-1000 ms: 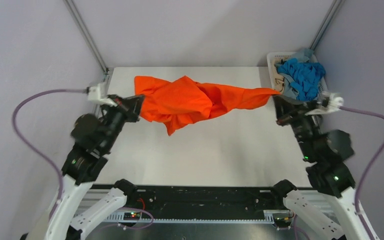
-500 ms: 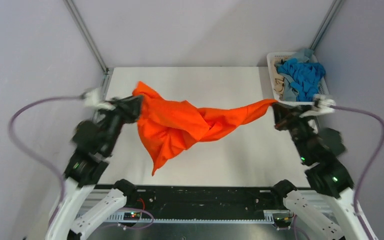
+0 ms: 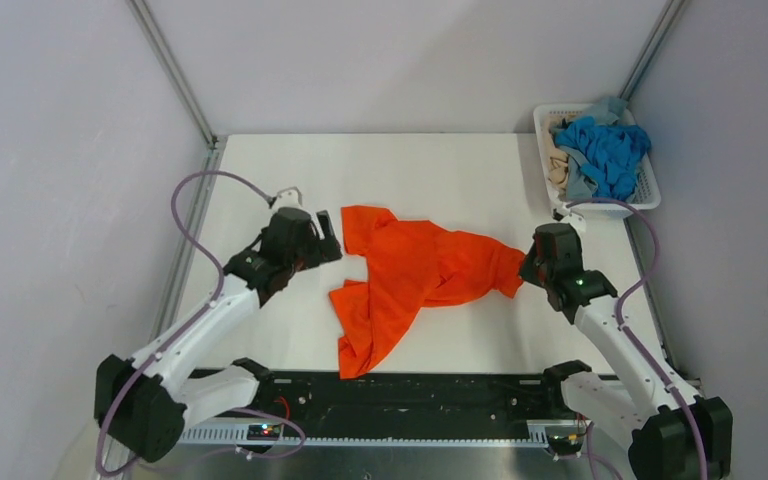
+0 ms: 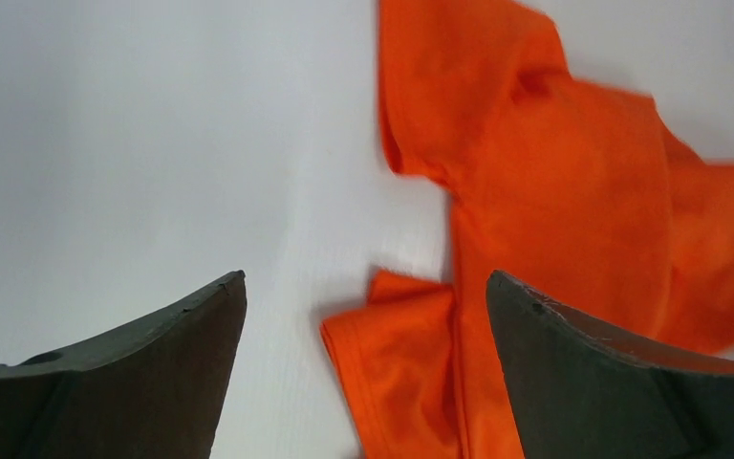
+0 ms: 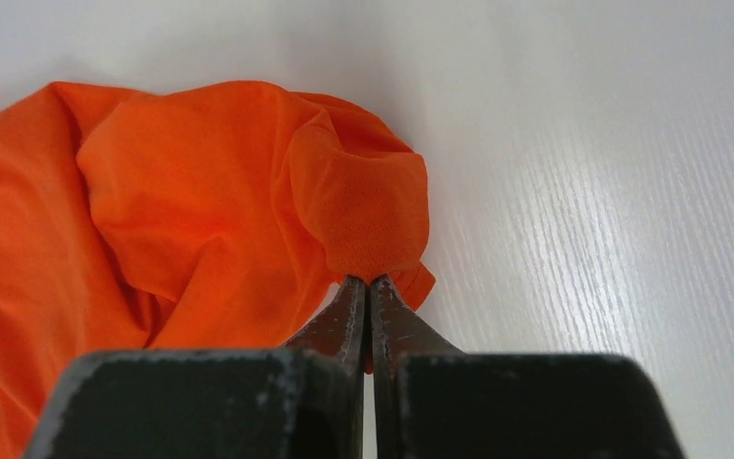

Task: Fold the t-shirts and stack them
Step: Flatten out the tshirt

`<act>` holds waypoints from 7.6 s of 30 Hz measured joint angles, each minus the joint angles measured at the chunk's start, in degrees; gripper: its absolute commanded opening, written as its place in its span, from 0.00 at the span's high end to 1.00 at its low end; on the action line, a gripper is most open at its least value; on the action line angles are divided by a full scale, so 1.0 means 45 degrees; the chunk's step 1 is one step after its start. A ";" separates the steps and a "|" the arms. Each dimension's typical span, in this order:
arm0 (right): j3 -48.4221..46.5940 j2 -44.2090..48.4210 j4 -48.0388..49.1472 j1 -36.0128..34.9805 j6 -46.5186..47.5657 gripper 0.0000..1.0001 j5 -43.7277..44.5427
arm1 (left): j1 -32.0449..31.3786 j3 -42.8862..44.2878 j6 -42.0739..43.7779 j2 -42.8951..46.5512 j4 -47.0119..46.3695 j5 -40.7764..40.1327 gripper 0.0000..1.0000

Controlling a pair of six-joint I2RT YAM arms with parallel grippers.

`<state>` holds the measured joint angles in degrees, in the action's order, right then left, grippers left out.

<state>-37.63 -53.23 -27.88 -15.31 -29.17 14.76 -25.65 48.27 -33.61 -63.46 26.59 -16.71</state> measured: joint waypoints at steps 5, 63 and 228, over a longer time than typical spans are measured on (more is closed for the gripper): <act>0.0165 0.0228 0.0301 0.0248 -0.0282 0.97 -0.0068 | -0.2511 -0.1700 -0.0505 0.1506 -0.0092 0.0797 0.02; -0.6300 0.5921 -0.0393 0.1001 0.1447 1.00 -0.5071 | -0.0767 0.6227 0.1593 0.5532 -0.1122 0.0325 1.00; -1.1370 -1.2473 -0.0389 0.0787 0.1865 0.01 -0.3604 | 0.1064 -0.0282 -0.2152 -0.1545 -0.1846 0.1710 0.00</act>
<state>-88.79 -109.36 -29.63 -11.77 -20.78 -1.45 -20.86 47.00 -43.29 -70.41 18.28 -9.02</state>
